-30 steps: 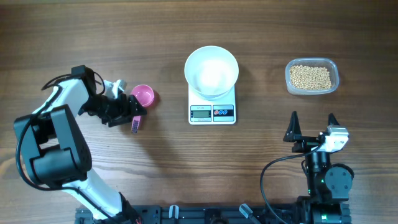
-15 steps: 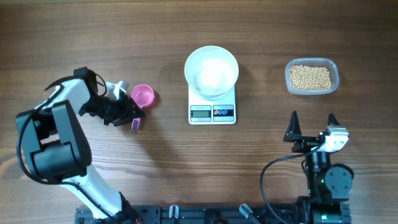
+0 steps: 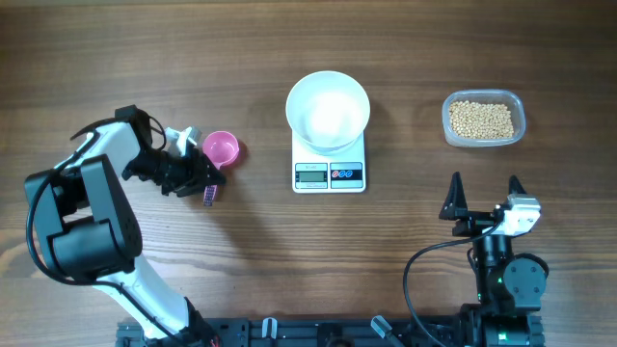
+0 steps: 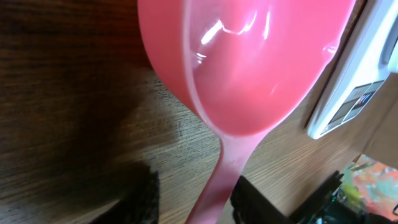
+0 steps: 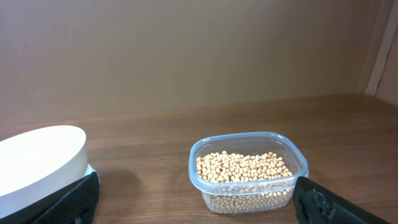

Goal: Scoop item into bowl and weigh 150g on scale
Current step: 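Lower the left gripper and close it on the pink scoop handle, then lift the pink scoop upright with the left gripper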

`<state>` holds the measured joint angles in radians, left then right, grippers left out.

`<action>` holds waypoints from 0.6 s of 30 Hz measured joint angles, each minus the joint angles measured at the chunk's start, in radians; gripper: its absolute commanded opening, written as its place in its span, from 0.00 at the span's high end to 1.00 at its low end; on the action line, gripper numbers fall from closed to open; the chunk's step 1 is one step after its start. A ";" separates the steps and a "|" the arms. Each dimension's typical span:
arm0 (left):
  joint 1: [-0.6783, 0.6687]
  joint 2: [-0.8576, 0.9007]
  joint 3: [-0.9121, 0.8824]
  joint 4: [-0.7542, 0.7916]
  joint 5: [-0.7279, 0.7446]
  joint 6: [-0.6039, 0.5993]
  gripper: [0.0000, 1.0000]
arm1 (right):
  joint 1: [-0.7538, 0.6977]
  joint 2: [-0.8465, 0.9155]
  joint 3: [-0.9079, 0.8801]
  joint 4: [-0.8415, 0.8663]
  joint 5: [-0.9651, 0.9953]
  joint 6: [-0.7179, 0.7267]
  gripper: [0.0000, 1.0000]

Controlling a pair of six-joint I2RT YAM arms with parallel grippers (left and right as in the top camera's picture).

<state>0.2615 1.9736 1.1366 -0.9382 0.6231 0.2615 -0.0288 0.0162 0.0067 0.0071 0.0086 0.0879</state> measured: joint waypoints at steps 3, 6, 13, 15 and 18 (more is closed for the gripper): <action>0.005 0.002 0.000 0.000 -0.001 0.003 0.64 | 0.000 0.000 0.000 0.000 0.000 0.000 0.00; 0.024 0.006 0.000 0.000 -0.001 0.003 0.64 | 0.000 0.000 0.000 0.000 0.000 0.000 0.00; 0.076 0.006 0.000 -0.012 -0.002 0.003 0.71 | 0.000 0.000 0.000 0.000 0.000 0.000 0.00; 0.078 0.006 0.000 -0.013 -0.001 0.005 0.78 | 0.000 0.000 0.000 0.000 0.000 0.000 0.00; 0.078 0.006 0.000 -0.016 0.000 0.009 0.83 | 0.000 0.000 0.000 0.000 0.000 0.000 0.00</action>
<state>0.3397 1.9800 1.1366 -0.9543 0.6231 0.2707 -0.0288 0.0162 0.0067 0.0067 0.0086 0.0875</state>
